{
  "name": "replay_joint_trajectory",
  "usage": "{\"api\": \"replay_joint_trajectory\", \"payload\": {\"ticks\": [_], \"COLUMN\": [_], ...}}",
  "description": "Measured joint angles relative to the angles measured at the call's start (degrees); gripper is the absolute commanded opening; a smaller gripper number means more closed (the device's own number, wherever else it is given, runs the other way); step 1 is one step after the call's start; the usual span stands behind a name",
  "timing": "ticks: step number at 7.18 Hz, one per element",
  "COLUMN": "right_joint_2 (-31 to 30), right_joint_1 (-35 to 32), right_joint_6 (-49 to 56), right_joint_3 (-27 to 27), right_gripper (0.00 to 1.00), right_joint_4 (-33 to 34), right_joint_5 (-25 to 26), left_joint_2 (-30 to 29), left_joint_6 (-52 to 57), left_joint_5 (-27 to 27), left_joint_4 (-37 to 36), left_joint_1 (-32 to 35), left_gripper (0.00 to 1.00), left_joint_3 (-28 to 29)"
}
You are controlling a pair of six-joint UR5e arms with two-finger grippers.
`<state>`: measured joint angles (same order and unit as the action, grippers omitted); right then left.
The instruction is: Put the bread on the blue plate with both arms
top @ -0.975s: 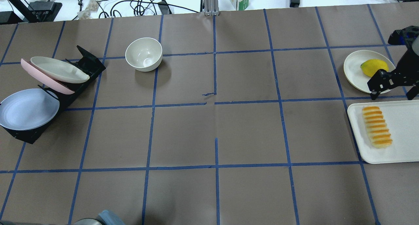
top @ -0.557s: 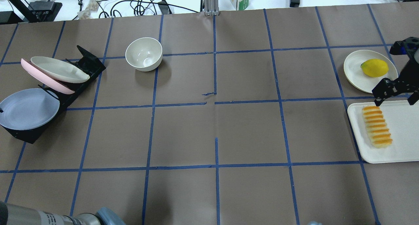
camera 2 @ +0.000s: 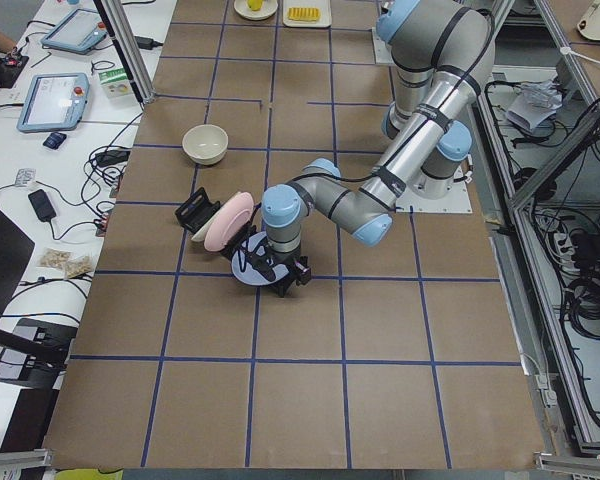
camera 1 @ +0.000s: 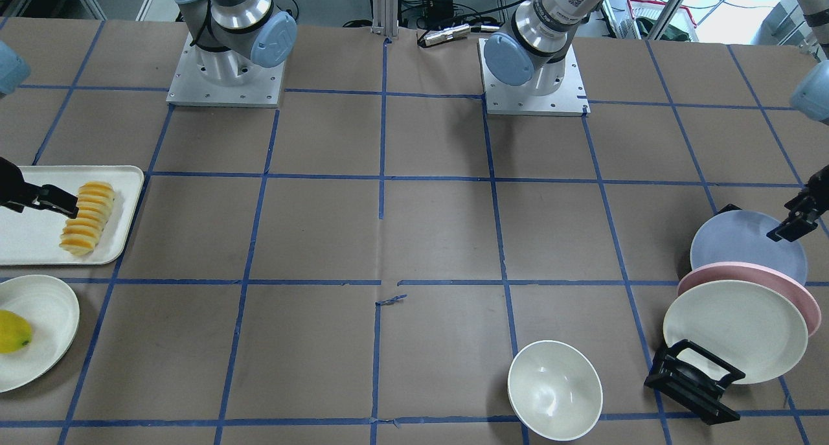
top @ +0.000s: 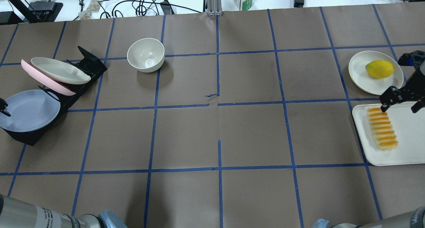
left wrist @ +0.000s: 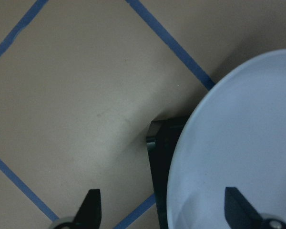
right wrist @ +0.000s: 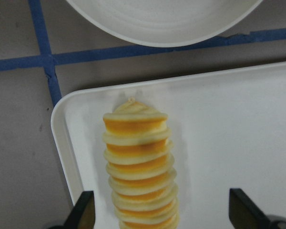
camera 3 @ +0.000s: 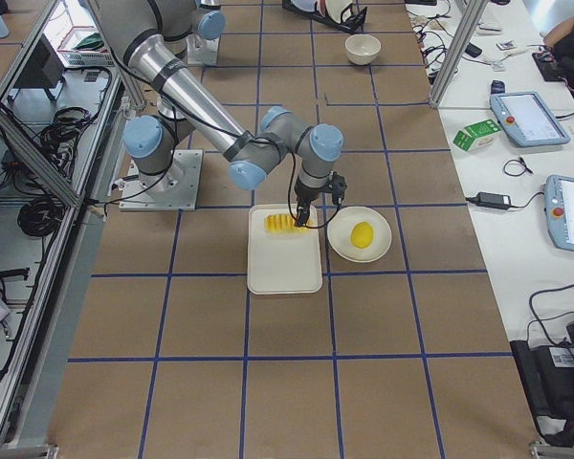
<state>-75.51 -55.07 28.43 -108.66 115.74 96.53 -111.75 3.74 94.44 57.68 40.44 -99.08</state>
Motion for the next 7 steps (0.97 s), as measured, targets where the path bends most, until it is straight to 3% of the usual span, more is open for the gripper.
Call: {"api": "replay_joint_trajectory", "payload": {"ticks": [2,3,4,6,7], "right_joint_2": [2.23,3.45,4.94,6.76,6.97], "right_joint_1": [0.04,0.05,0.05,0.05,0.05], "right_joint_6": [-0.29,-0.35,-0.42,-0.47,-0.48], "right_joint_3": [-0.02,-0.05,-0.06,-0.06,-0.06], "right_gripper": [1.0,1.0,1.0,0.99,0.54], "right_joint_4": [0.69,0.76,0.73,0.09,-0.42], "right_joint_5": [-0.19,-0.22,-0.26,-0.21,-0.27], "left_joint_2": [-0.49,-0.51,-0.53,-0.46,-0.47], "left_joint_6": [2.08,2.46,2.71,3.21,3.36], "left_joint_5": [0.13,0.12,0.08,0.05,0.05], "left_joint_4": [0.3,0.51,0.62,0.8,0.84], "left_joint_1": [0.05,0.15,0.26,0.45,0.48], "left_gripper": [0.3,0.06,0.0,0.0,0.0], "left_joint_3": [0.49,0.55,0.67,0.93,0.96]}}
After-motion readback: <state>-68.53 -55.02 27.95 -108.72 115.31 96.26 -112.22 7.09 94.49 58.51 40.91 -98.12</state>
